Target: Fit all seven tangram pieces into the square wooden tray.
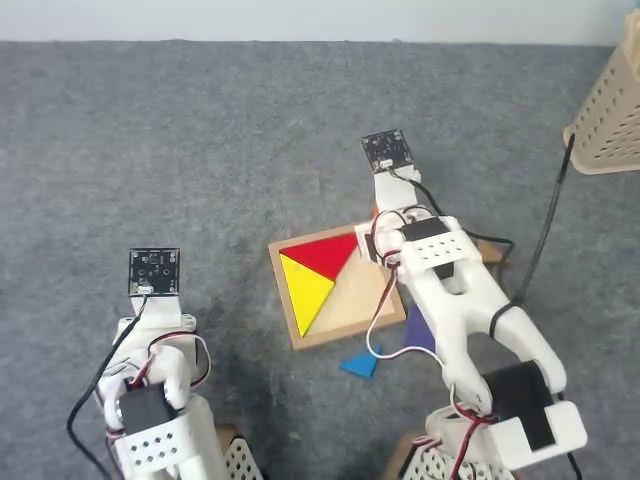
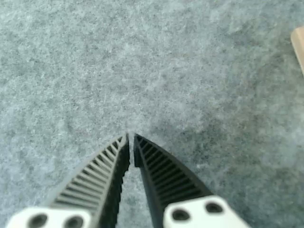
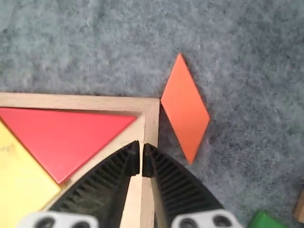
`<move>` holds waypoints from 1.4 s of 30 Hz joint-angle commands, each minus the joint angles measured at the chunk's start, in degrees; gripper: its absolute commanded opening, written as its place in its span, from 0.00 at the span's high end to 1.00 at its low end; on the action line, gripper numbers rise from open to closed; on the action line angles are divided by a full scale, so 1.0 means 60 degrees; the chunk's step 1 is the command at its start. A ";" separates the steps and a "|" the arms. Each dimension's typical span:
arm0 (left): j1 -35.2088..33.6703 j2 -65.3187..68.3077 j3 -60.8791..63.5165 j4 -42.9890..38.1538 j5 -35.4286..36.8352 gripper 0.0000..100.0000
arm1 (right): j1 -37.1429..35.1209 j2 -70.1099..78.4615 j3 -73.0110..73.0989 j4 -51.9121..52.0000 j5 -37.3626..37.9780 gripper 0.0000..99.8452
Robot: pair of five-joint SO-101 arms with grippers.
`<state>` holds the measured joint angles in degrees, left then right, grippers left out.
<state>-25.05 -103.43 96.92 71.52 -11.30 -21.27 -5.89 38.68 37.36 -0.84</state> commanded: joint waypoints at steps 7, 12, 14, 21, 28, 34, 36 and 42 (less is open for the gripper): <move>-0.0044 -0.0132 -0.0066 0.0073 -0.0044 0.99 | 0.0139 -0.0535 -0.0821 0.0945 0.1421 0.98; -0.0044 -0.0132 -0.0066 0.0073 -0.0044 0.99 | 0.0256 0.0212 -0.3458 0.3245 0.3062 0.89; -0.0044 -0.0132 -0.0066 0.0073 -0.0044 0.99 | 0.0330 0.0828 -0.4527 0.3963 0.3751 0.86; -0.0044 -0.0132 -0.0066 0.0073 -0.0044 0.99 | 0.0139 0.3084 -0.6330 0.4168 0.5407 0.83; -0.0044 -0.0132 -0.0066 0.0073 -0.0044 0.99 | 0.0388 0.4447 -0.6974 0.4081 0.5934 0.83; -0.0044 -0.0132 -0.0066 0.0073 -0.0044 0.99 | 0.0842 0.5018 -0.7077 0.3612 0.5963 0.83; -0.0044 -0.0132 -0.0066 0.0073 -0.0044 0.99 | 0.0886 0.5165 -0.7077 0.3612 0.5963 0.83; -0.0044 -0.0132 -0.0066 0.0073 -0.0044 0.99 | 0.0916 0.5590 -0.7179 0.3465 0.5963 0.83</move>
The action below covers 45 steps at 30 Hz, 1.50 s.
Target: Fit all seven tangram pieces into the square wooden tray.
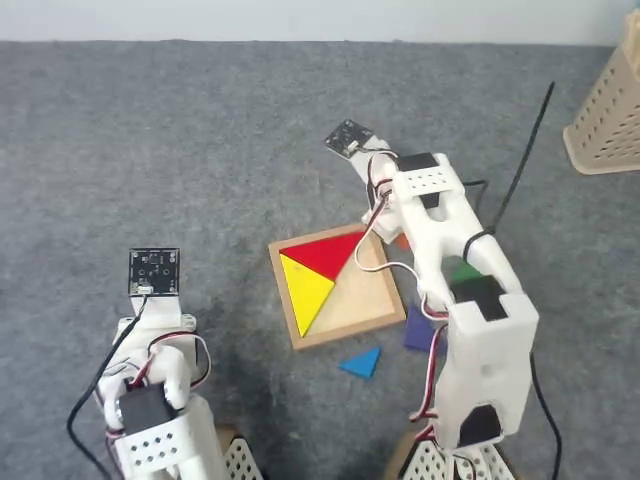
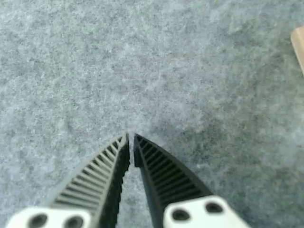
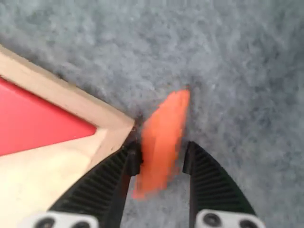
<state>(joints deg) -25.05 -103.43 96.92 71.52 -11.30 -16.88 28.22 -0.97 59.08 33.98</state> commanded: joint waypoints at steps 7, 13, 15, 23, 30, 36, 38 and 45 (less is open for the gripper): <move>-0.0044 -0.0132 -0.0066 0.0073 -0.0044 0.99 | 0.0286 0.0403 -0.0908 -0.0051 -0.0777 0.89; -0.0044 -0.0132 -0.0066 0.0073 -0.0044 0.99 | 0.0813 -0.0037 -0.1641 0.0784 -0.2696 0.99; -0.0044 -0.0132 -0.0066 0.0073 -0.0044 0.99 | 0.0842 -0.0432 -0.1890 0.1663 -0.3648 0.99; -0.0044 -0.0132 -0.0066 0.0073 -0.0044 0.99 | -0.0388 -0.1516 -0.1377 0.3656 -0.5832 0.99; -0.0044 -0.0132 -0.0066 0.0073 -0.0044 0.99 | -0.1121 -0.2469 0.0615 0.2454 -0.5451 0.99; -0.0044 -0.0132 -0.0066 0.0073 -0.0044 0.99 | -0.1194 -0.4183 0.2857 0.1062 -0.5407 0.99; -0.0044 -0.0132 -0.0066 0.0073 -0.0044 0.99 | -0.1282 -0.4315 0.3311 0.0549 -0.5451 0.99; -0.0044 -0.0132 -0.0066 0.0073 -0.0044 0.99 | -0.2234 -0.3377 0.3223 0.0418 -0.5465 0.99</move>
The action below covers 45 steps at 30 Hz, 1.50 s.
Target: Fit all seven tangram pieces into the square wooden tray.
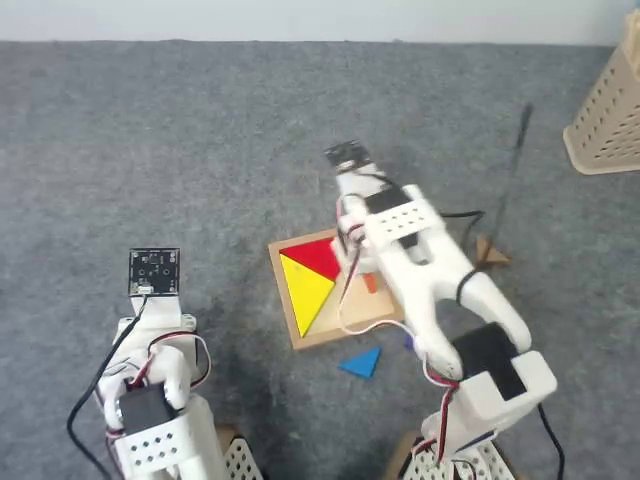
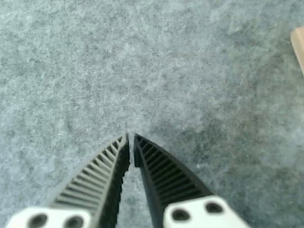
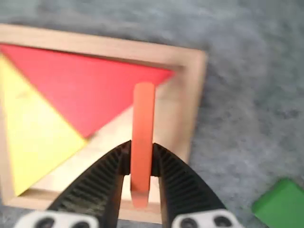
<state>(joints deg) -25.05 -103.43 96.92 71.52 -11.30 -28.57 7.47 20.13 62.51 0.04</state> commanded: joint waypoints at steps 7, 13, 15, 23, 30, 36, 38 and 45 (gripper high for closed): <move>-0.0044 -0.0132 -0.0066 0.0073 -0.0044 0.99 | -0.0242 0.0593 -0.0806 0.0168 0.0190 0.94; -0.0044 -0.0132 -0.0066 0.0073 -0.0044 0.99 | -0.0227 0.0564 -0.0850 0.0183 0.0264 0.86; -0.0044 -0.0132 -0.0066 0.0073 -0.0044 0.99 | -0.0227 0.0374 -0.0835 0.0154 0.0264 0.87; -0.0044 -0.0132 -0.0066 0.0073 -0.0044 0.99 | 0.0432 -0.0505 -0.0777 0.0198 0.0278 0.87; -0.0044 -0.0132 -0.0066 0.0073 -0.0044 0.99 | 0.1048 -0.0549 -0.0777 0.0095 0.0674 0.87; -0.0044 -0.0132 -0.0066 0.0073 -0.0044 0.99 | 0.0989 -0.0579 -0.0777 0.0183 0.0733 0.89; -0.0044 -0.0132 -0.0066 0.0073 -0.0044 0.99 | 0.0989 -0.0535 -0.0777 0.0168 0.0747 0.95; -0.0044 -0.0132 -0.0066 0.0073 -0.0044 0.99 | 0.0930 0.0330 -0.0381 -0.0608 0.0747 0.98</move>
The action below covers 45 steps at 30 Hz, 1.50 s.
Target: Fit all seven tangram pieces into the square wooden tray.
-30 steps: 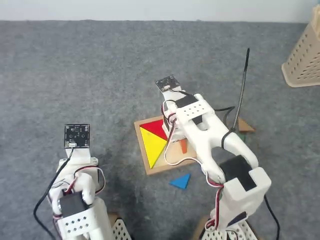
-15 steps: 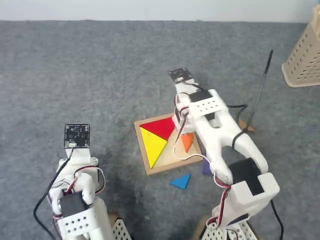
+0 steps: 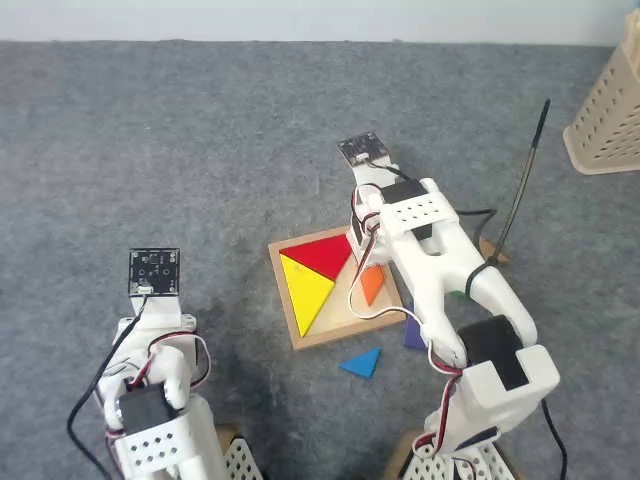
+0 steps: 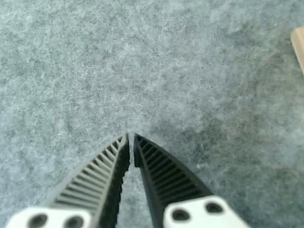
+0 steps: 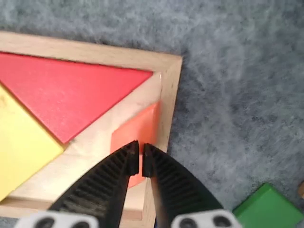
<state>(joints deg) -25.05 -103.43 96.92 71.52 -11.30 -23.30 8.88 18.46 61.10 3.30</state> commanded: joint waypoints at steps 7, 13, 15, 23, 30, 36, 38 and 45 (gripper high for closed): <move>-0.0044 -0.0132 -0.0066 0.0073 -0.0044 0.99 | 0.0081 0.0681 -0.0689 -0.0403 0.0205 0.98; -0.0044 -0.0132 -0.0066 0.0073 -0.0044 0.99 | 0.0081 0.0755 -0.1011 -0.0740 0.0205 0.98; -0.0044 -0.0132 -0.0066 0.0073 -0.0044 0.99 | 0.0066 0.0755 -0.1011 -0.0960 0.0205 0.98; -0.0044 -0.0132 -0.0066 0.0073 -0.0044 0.99 | 0.0081 0.0755 -0.1026 -0.1443 0.0205 0.98; -0.0044 -0.0132 -0.0066 0.0073 -0.0044 0.99 | 0.0095 0.0256 -0.1040 -0.1473 0.0220 0.98; -0.0044 -0.0132 -0.0066 0.0073 -0.0044 0.99 | 0.0740 -0.2220 -0.0982 0.0344 0.0220 0.98; -0.0044 -0.0132 -0.0066 0.0073 -0.0044 0.99 | 0.1326 -0.2908 -0.0952 0.1004 0.0220 0.98; -0.0044 -0.0132 -0.0066 0.0073 -0.0044 0.99 | 0.2967 -0.2894 -0.0249 0.1326 0.1158 0.98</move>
<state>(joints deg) -25.05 -103.43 96.92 71.52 -11.30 -8.26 -6.24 16.79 68.40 6.55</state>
